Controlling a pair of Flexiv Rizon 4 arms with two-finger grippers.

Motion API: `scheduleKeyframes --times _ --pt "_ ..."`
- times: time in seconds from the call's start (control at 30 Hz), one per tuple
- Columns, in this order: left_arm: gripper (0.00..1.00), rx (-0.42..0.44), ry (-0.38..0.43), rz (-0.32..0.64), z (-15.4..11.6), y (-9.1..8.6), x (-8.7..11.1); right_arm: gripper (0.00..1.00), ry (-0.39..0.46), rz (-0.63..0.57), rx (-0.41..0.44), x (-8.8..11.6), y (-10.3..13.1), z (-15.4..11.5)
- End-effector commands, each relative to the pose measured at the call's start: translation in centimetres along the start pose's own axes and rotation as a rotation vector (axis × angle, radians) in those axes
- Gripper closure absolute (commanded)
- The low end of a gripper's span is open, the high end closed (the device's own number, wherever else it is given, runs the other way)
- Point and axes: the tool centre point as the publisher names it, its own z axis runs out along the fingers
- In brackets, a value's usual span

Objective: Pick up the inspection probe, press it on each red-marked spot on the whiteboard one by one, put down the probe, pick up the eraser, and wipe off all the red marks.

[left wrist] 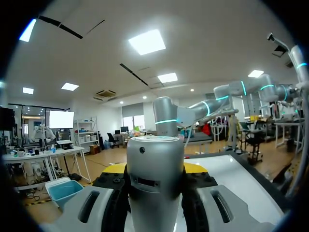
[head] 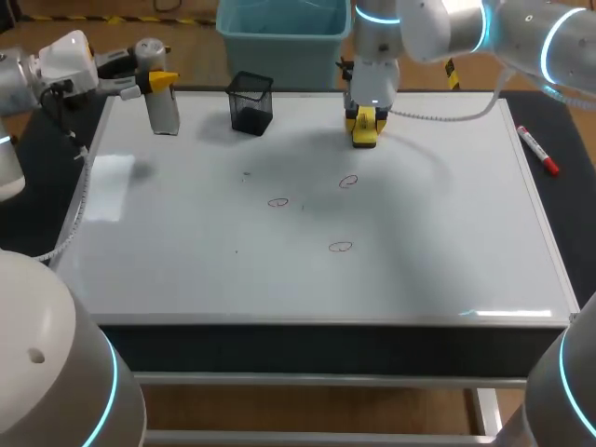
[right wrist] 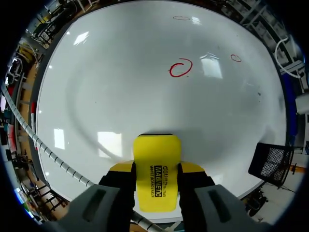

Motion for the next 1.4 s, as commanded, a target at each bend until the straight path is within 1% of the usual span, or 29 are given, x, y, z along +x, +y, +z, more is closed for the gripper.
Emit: scheduleKeyframes --times 0.03,0.2,0.23,0.27,0.33,0.43,0.53,0.6,0.77,0.93,1.1,1.4 --pt "1.00 0.000 -0.002 0.002 0.0 -0.1 0.1 1.00 0.008 0.001 -0.008 0.1 -0.3 0.1" --pt "1.00 0.000 -0.002 0.002 0.0 -0.1 0.1 1.00 0.004 0.013 0.011 0.2 -0.2 -0.4" --pt "1.00 0.000 -0.002 0.002 0.0 -0.1 0.1 1.00 0.011 0.013 0.019 0.2 -0.1 -0.6" --pt "1.00 0.000 -0.002 0.002 0.0 -0.1 0.1 1.00 0.041 0.004 0.026 0.2 0.0 -0.9" --pt "1.00 0.000 -0.002 0.002 0.0 -0.1 0.1 1.00 0.029 0.004 0.035 0.3 0.3 -1.4" --pt "1.00 0.000 -0.002 0.002 0.0 -0.1 0.1 1.00 0.043 0.009 0.053 0.6 0.8 -2.3" --pt "1.00 0.000 -0.002 0.002 0.0 -0.1 0.1 1.00 0.099 0.020 0.078 1.0 1.3 -3.1" --pt "1.00 0.000 -0.002 0.002 0.0 -0.1 0.1 1.00 0.076 0.054 0.090 1.5 1.7 -3.8" --pt "1.00 0.000 -0.002 0.002 0.0 -0.1 0.1 1.00 0.059 0.132 0.097 3.4 2.9 -5.0" --pt "1.00 0.000 -0.002 0.002 0.0 -0.1 0.1 1.00 0.019 0.226 0.127 5.9 4.5 -6.0" --pt "1.00 0.000 -0.002 0.002 0.0 -0.1 0.1 1.00 0.029 0.276 0.133 8.1 6.4 -6.3" --pt "1.00 0.000 -0.002 0.002 0.0 -0.1 0.1 1.00 0.004 0.383 0.149 12.0 9.8 -6.5"
